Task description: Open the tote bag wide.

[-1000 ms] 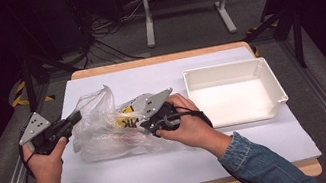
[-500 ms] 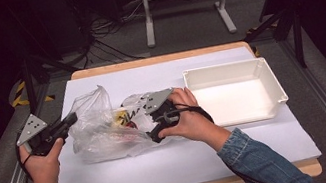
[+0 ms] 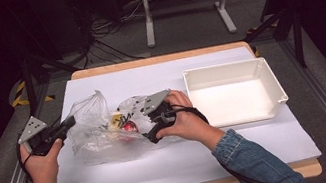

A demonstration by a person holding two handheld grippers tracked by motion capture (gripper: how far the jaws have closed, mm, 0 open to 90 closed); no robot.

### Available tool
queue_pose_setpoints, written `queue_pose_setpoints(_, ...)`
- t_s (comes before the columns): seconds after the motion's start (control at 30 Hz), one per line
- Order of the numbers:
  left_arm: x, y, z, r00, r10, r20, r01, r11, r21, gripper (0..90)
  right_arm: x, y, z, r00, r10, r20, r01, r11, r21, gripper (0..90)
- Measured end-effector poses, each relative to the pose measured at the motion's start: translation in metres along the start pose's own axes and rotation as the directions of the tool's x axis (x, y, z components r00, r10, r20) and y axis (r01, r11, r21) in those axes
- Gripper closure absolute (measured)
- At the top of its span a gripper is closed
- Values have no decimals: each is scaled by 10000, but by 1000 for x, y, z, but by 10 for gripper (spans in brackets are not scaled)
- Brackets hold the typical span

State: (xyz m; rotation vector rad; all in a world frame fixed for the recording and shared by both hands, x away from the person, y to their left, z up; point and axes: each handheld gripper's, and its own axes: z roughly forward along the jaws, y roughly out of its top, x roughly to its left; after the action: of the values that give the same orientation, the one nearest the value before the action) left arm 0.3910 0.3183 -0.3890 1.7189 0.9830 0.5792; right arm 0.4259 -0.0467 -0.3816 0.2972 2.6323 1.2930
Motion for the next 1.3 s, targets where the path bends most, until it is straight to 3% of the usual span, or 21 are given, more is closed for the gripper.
queue_pose_setpoints(0.37, 10, -12, 9, 9995, -291, -98, 295, 9986, 440, 886, -2, -10, 15, 9996, 139, -243, -134, 9997, 218, 126)
queue_pose_setpoints(0.87, 16, -30, 26, 9992, -389, -135, 406, 9869, 1561, 878, -8, -31, 39, 9983, 391, -429, -330, 9905, 1334, 101)
queue_pose_setpoints(0.9, 17, -32, 29, 9978, -661, 63, 640, 9829, 1726, 874, -7, -32, 41, 9980, 405, -477, -335, 9897, 1390, 101)
queue_pose_setpoints(1.0, 18, -34, 29, 9959, -881, 198, 833, 9809, 1756, 852, -6, -33, 42, 9978, 399, -527, -318, 9887, 1465, 101)
queue_pose_setpoints(1.1, 18, -30, 24, 9947, -949, 386, 880, 9844, 1521, 775, -6, -33, 41, 9981, 338, -512, -261, 9892, 1441, 106)
queue_pose_setpoints(1.17, 18, -27, 21, 9950, -901, 442, 832, 9868, 1386, 596, -5, -32, 41, 9983, 296, -499, -225, 9903, 1370, 112)
queue_pose_setpoints(1.2, 15, -20, 17, 9962, -783, 393, 746, 9934, 872, 474, -5, -32, 41, 9984, 237, -514, -165, 9906, 1358, 113)
queue_pose_setpoints(1.23, 13, -16, 13, 9963, -768, 392, 741, 9950, 668, 369, -4, -31, 41, 9984, 266, -508, -197, 9912, 1312, 116)
queue_pose_setpoints(1.3, 9, -8, 6, 9965, -698, 460, 686, 9973, 278, 271, -3, -30, 41, 9986, 177, -503, -112, 9920, 1261, 117)
